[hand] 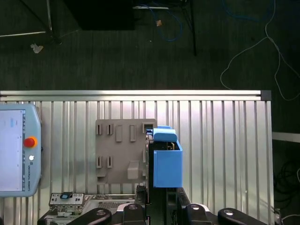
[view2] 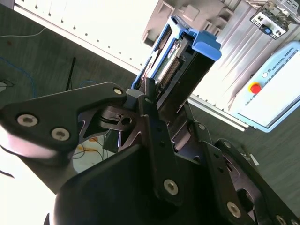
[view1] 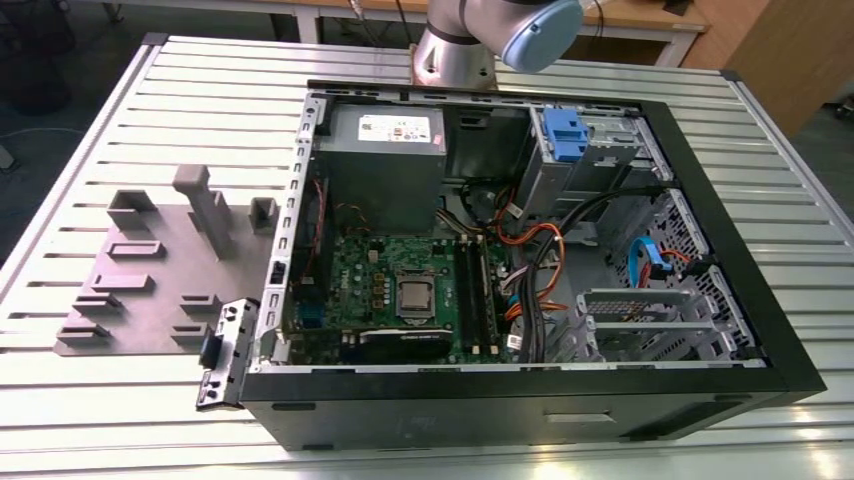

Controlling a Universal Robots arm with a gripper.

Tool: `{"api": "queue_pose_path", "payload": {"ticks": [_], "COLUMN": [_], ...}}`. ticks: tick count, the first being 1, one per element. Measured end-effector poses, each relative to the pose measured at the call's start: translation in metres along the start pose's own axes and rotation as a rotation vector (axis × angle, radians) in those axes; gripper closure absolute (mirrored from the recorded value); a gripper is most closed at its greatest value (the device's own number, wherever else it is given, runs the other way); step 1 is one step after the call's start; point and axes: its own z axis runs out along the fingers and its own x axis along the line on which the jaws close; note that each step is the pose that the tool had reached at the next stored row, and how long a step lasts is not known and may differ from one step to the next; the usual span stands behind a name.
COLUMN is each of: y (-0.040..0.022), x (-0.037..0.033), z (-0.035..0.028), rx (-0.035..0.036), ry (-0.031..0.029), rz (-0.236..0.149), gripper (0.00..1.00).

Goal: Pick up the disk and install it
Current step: 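Pick up the disk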

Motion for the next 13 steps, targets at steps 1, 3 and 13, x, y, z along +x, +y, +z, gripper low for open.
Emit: {"api": "queue_pose_path", "payload": {"ticks": [1, 3, 13], "y": [-0.0001, -0.0002, -0.0008], "x": [0.0, 0.0002, 0.0009], "z": [0.0019, 0.0054, 0.0236], "rx": [0.0, -0.0002, -0.0001], "ry": [0.0, 0.0001, 0.0001], "rz": [0.0, 0.0, 0.0], "gripper": [0.65, 0.65, 0.65]}}
